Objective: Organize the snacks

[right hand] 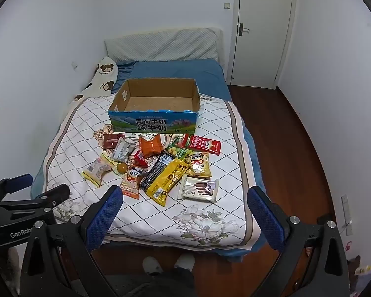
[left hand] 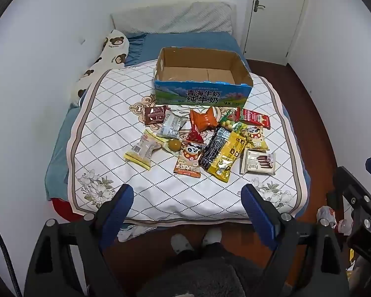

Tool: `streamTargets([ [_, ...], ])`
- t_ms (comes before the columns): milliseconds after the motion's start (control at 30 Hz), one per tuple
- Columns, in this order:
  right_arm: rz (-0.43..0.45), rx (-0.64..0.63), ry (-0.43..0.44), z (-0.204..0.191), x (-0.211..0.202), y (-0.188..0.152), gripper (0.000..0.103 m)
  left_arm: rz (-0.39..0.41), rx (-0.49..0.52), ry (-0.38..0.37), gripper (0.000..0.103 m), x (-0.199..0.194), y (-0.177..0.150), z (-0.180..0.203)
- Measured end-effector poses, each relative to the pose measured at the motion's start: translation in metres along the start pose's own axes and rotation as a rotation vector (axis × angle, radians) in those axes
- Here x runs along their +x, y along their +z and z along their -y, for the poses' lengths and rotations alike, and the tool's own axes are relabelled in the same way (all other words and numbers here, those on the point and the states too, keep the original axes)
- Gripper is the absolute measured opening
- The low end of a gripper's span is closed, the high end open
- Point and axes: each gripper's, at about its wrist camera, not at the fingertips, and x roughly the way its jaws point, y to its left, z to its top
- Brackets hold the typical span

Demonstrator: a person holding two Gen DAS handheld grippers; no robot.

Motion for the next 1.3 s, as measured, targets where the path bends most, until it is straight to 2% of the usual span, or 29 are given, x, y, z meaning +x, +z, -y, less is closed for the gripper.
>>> streamTargets([
  [1300, -0.004, -0.011, -0.012, -0.001, 0.002, 0.002, 0.102, 0.013, -0.017, -0.018, 0.089, -0.01, 0.004, -0.001],
])
